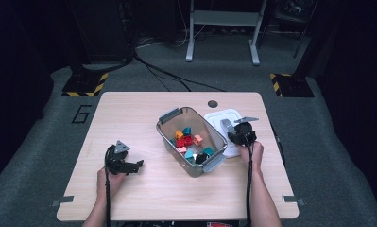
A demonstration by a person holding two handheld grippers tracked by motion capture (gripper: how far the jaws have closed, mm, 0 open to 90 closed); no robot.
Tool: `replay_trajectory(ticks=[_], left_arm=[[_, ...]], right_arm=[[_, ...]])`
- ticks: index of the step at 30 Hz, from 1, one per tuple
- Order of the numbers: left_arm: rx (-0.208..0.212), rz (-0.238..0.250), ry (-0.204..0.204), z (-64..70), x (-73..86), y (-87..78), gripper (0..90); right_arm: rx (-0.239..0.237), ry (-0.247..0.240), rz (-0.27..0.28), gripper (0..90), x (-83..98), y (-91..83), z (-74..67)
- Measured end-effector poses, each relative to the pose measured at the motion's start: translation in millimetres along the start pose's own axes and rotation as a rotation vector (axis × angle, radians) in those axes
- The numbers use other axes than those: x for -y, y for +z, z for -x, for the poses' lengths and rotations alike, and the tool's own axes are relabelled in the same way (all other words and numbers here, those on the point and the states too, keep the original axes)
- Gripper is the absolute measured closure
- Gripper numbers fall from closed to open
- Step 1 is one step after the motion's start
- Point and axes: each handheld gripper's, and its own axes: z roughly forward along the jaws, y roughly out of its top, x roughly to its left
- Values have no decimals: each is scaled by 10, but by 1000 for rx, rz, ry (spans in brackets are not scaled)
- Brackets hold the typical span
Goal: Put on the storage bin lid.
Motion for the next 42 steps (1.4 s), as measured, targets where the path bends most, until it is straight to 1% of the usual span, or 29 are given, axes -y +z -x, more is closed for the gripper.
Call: replay_trajectory(ticks=[1,3,4,5,6,7,8,11,13,14,15,16,18,19,20,21,22,23,24,25,26,27,28,29,30,31,36,39,42], left_arm=[[1,-5,7,-5,-1,-4,88],[0,-4,5,-4,0,-3,88],[0,-1,2,-2,0,-1,88],[1,-5,6,-4,0,-4,88],[1,-5,6,-4,0,-4,88],[1,-5,6,-4,0,-3,88],[1,-4,6,-3,0,-3,88],[1,-4,6,-3,0,-3,88],[1,-5,6,-4,0,-4,88],[1,-5,6,-4,0,-4,88],[0,-4,5,-3,0,-3,88],[1,-4,6,-4,0,-3,88],[0,-2,3,-2,0,-1,88],[0,2,-1,1,0,2,89],[0,2,-1,1,0,2,89],[0,1,-1,1,0,1,89],[0,1,-1,1,0,2,88],[0,1,-1,1,-1,2,89],[-1,0,-1,1,-2,1,89],[-1,1,-1,0,-3,3,90],[-1,1,-1,0,-3,3,90],[-2,1,-1,0,-3,2,90],[-1,1,-2,0,-3,3,90],[-1,1,-2,0,-3,2,90],[-1,1,-2,0,-3,2,91],[-1,0,-1,-1,-3,2,91],[2,2,-1,-1,-3,3,94],[3,2,0,-1,-3,3,95],[2,2,2,0,-3,1,96]], right_arm=[[8,-13,-7,677,33,-45,25],[10,-16,-10,677,91,-92,44],[10,-16,-10,677,91,-92,44],[10,-11,-11,676,168,-152,66],[10,-11,-11,676,168,-152,66],[11,-1,-14,676,254,-225,74],[11,-1,-14,676,254,-225,74],[16,0,-12,676,383,-320,100],[28,8,-32,670,483,-383,104],[28,8,-32,670,483,-383,104],[12,10,-46,665,499,-391,113],[7,17,-58,612,515,-399,120],[8,12,-59,555,500,-410,128],[5,14,-70,507,444,-395,129],[5,14,-70,507,444,-395,129],[16,18,-79,499,404,-389,120],[22,9,-74,490,349,-368,124],[44,5,-84,493,267,-340,109],[44,5,-84,493,267,-340,109],[59,6,-98,514,185,-301,90],[59,6,-98,514,185,-301,90],[70,-3,-102,540,159,-281,92],[82,-13,-109,585,122,-253,85],[83,-32,-118,653,84,-223,68],[83,-32,-118,653,84,-223,68],[99,-31,-120,669,68,-208,62],[108,-19,-116,674,66,-213,81],[107,-10,-112,674,64,-249,89],[108,-22,-104,675,37,-318,96]])
